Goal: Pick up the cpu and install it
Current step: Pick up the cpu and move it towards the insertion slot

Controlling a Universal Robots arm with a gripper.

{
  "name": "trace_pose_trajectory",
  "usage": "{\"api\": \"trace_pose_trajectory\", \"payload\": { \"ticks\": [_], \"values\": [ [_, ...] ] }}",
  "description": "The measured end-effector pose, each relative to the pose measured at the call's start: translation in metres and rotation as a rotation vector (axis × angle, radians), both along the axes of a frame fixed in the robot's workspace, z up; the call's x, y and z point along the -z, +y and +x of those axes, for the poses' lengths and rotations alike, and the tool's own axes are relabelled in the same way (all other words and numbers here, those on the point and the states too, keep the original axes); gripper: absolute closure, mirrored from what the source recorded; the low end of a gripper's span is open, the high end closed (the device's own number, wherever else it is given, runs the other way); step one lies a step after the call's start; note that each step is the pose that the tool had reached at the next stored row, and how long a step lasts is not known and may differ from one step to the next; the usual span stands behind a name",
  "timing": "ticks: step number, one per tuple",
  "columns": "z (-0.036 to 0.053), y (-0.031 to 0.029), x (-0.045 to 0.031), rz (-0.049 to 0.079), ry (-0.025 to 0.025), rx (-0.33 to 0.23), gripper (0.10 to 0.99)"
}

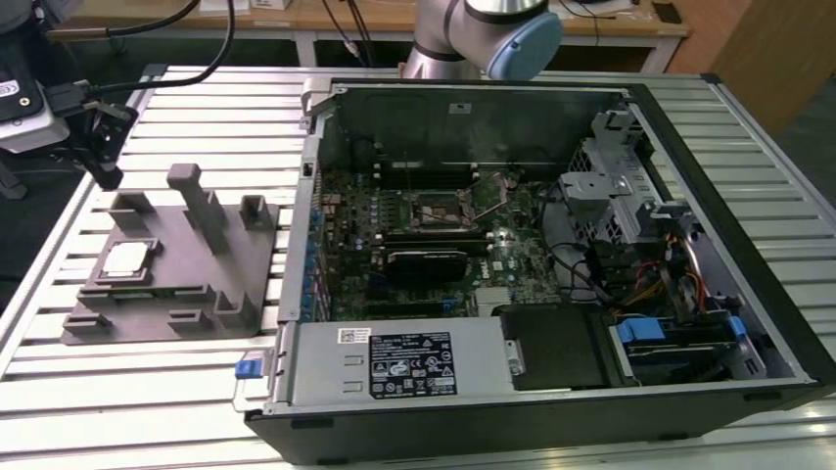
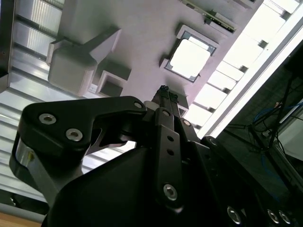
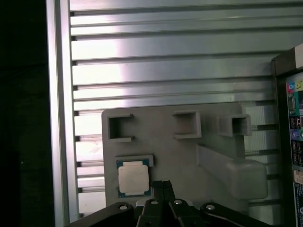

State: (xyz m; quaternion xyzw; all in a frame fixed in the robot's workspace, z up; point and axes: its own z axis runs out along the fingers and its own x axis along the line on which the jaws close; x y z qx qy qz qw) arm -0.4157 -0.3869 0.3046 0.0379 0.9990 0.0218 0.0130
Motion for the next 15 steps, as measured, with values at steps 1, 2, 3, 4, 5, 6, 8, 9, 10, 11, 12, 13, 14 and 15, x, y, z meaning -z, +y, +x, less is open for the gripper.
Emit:
{"api": "trace_pose_trajectory", "payload": {
  "ticks": [1,2,3,4,5,6,8,9,10,11,12,13,14,15],
  "values": [
    [-0.0003,0.0000,0.0004,0.000,0.0000,0.000,0.980],
    [-0.0006,0.0000,0.0008,0.000,0.0000,0.000,0.980],
    [-0.0008,0.0000,0.0012,0.000,-0.0001,0.000,0.980],
    [-0.0011,0.0000,0.0016,0.000,0.0000,0.000,0.980],
    [-0.0014,0.0000,0.0021,0.000,0.0000,0.000,0.980],
    [-0.0017,0.0000,0.0024,0.000,-0.0001,0.000,0.980],
    [-0.0022,0.0000,0.0032,0.000,-0.0001,0.000,0.980],
    [-0.0025,0.0000,0.0036,0.000,-0.0001,0.000,0.980],
    [-0.0027,0.0000,0.0039,0.000,0.0000,0.000,0.980],
    [-0.0030,-0.0001,0.0043,0.000,0.0000,0.000,0.980],
    [-0.0032,0.0000,0.0047,0.000,0.0001,0.000,0.980],
    [-0.0035,-0.0001,0.0051,0.000,0.0000,0.000,0.980],
    [-0.0037,-0.0001,0.0054,0.000,0.0000,0.000,0.980],
    [-0.0039,-0.0001,0.0057,0.000,0.0000,0.000,0.980]
  ]
}}
